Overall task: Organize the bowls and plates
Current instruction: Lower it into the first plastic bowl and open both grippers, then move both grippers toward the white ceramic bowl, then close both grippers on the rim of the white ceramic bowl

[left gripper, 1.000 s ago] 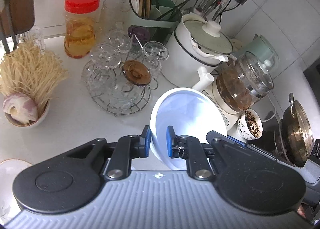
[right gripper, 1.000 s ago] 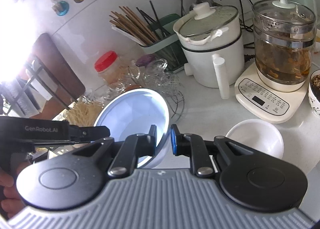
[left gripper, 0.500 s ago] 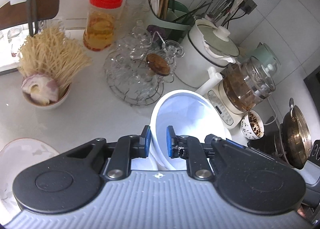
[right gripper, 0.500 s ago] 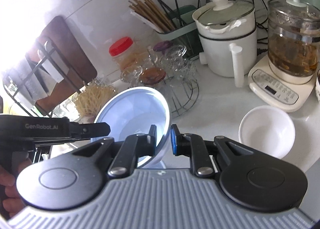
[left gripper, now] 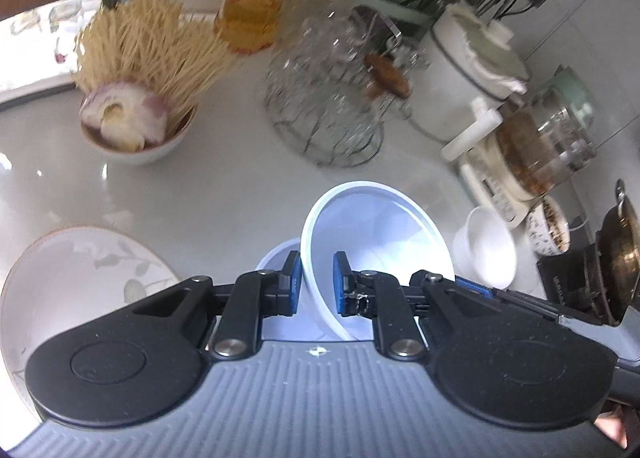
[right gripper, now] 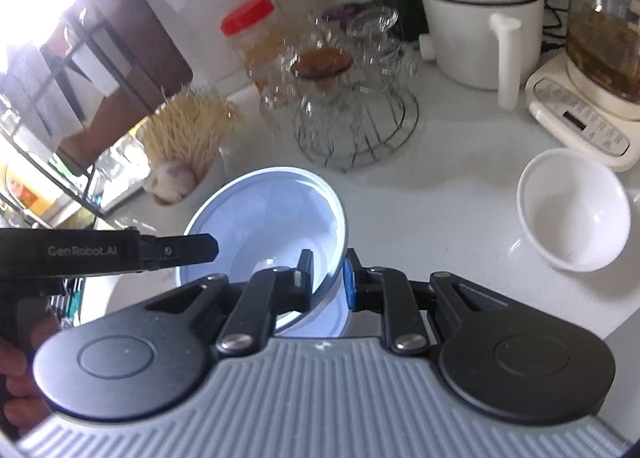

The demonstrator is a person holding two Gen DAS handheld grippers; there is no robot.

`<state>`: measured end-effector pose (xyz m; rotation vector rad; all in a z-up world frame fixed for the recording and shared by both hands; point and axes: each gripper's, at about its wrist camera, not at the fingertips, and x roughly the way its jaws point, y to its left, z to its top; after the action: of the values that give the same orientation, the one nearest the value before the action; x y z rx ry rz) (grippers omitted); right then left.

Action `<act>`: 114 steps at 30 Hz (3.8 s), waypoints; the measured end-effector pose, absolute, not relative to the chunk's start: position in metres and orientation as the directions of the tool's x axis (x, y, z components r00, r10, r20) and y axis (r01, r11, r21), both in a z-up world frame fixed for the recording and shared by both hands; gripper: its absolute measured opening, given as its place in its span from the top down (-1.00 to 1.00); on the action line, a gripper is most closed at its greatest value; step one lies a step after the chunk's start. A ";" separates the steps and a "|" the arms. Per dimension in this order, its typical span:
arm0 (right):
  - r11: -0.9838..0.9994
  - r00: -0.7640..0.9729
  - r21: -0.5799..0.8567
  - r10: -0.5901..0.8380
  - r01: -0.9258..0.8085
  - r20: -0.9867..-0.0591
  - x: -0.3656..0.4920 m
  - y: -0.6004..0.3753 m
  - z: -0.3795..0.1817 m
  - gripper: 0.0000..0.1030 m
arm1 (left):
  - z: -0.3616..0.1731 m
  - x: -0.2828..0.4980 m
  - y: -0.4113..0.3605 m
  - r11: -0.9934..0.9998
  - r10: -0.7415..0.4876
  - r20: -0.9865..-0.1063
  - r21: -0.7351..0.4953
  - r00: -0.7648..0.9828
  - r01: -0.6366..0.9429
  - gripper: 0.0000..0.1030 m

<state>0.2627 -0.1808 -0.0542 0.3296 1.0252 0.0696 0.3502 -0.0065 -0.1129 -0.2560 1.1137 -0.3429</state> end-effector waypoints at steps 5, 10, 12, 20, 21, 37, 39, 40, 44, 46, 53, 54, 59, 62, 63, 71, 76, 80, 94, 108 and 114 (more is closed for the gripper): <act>0.947 0.467 0.305 0.225 0.102 -0.855 0.265 -0.179 -0.071 0.63 | -0.129 0.349 -0.003 0.927 -0.376 -0.848 -0.352 0.374 0.133 0.66; 0.947 0.446 0.305 0.230 0.104 -0.865 0.268 -0.175 -0.081 0.63 | -0.137 0.349 -0.004 0.936 -0.352 -0.861 -0.333 0.367 0.116 0.65; 0.944 0.438 0.311 0.236 0.108 -0.868 0.269 -0.176 -0.085 0.63 | -0.140 0.350 -0.004 0.937 -0.348 -0.866 -0.329 0.359 0.115 0.64; 0.942 0.430 0.320 0.251 0.095 -0.867 0.273 -0.173 -0.082 0.62 | -0.137 0.354 -0.003 0.941 -0.337 -0.870 -0.314 0.359 0.123 0.64; 0.944 0.433 0.317 0.248 0.093 -0.867 0.273 -0.173 -0.081 0.61 | -0.136 0.354 -0.003 0.941 -0.337 -0.871 -0.312 0.356 0.127 0.63; 0.951 0.558 0.287 0.178 0.113 -0.810 0.255 -0.166 -0.041 -0.03 | -0.095 0.338 0.004 0.936 -0.350 -0.826 -0.284 0.441 0.210 0.17; 0.952 0.579 0.285 0.173 0.108 -0.797 0.251 -0.165 -0.035 -0.03 | -0.087 0.335 0.007 0.935 -0.353 -0.814 -0.282 0.461 0.217 0.17; 0.953 0.590 0.283 0.167 0.110 -0.790 0.250 -0.164 -0.033 -0.03 | -0.083 0.334 0.008 0.935 -0.353 -0.809 -0.281 0.471 0.217 0.17; 0.947 0.639 0.297 0.153 0.124 -0.754 0.243 -0.162 -0.022 -0.03 | -0.071 0.333 0.011 0.932 -0.359 -0.795 -0.277 0.489 0.234 0.17; 0.947 0.669 0.295 0.140 0.124 -0.730 0.238 -0.162 -0.014 -0.02 | -0.063 0.332 0.008 0.927 -0.370 -0.785 -0.276 0.496 0.255 0.17; 0.941 0.732 0.272 0.042 0.199 -0.680 0.212 -0.170 0.008 -0.03 | -0.048 0.312 0.003 0.909 -0.400 -0.746 -0.248 0.533 0.335 0.17; 0.942 0.740 0.265 0.027 0.205 -0.672 0.206 -0.170 0.011 -0.03 | -0.047 0.308 0.002 0.904 -0.407 -0.744 -0.248 0.530 0.347 0.17; 0.941 0.764 0.228 -0.049 0.252 -0.644 0.177 -0.169 0.026 -0.03 | -0.040 0.285 -0.001 0.886 -0.442 -0.714 -0.253 0.543 0.388 0.17; 0.940 0.769 0.203 -0.089 0.276 -0.633 0.159 -0.165 0.035 -0.03 | -0.034 0.271 -0.001 0.873 -0.463 -0.696 -0.251 0.548 0.418 0.17; 0.939 0.770 0.197 -0.098 0.281 -0.631 0.153 -0.164 0.036 -0.03 | -0.033 0.265 -0.001 0.869 -0.469 -0.692 -0.252 0.549 0.426 0.17; 0.936 0.737 0.146 -0.149 0.320 -0.659 0.119 -0.154 0.037 -0.02 | -0.043 0.240 -0.007 0.844 -0.501 -0.708 -0.271 0.498 0.463 0.17; 0.910 0.718 0.169 -0.174 0.379 -0.674 0.108 -0.168 0.031 -0.02 | -0.049 0.236 -0.027 0.825 -0.501 -0.732 -0.243 0.461 0.511 0.17; 0.896 0.715 0.165 -0.205 0.411 -0.668 0.113 -0.188 0.031 -0.02 | -0.050 0.241 -0.047 0.817 -0.502 -0.740 -0.235 0.447 0.527 0.17; 0.844 0.680 0.205 -0.231 0.496 -0.696 0.138 -0.282 0.017 -0.02 | -0.066 0.299 -0.146 0.784 -0.507 -0.781 -0.242 0.364 0.572 0.17; 0.834 0.604 0.235 -0.140 0.499 -0.785 0.199 -0.359 -0.033 -0.02 | -0.115 0.370 -0.222 0.810 -0.464 -0.840 -0.273 0.283 0.519 0.00; 0.835 0.574 0.249 -0.095 0.491 -0.813 0.224 -0.380 -0.052 -0.02 | -0.136 0.389 -0.247 0.807 -0.457 -0.855 -0.284 0.244 0.518 0.00</act>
<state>0.2238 -0.3798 -0.0522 0.4858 0.9007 -0.3598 0.3888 -0.2475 -0.1360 0.0611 1.1449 -0.6663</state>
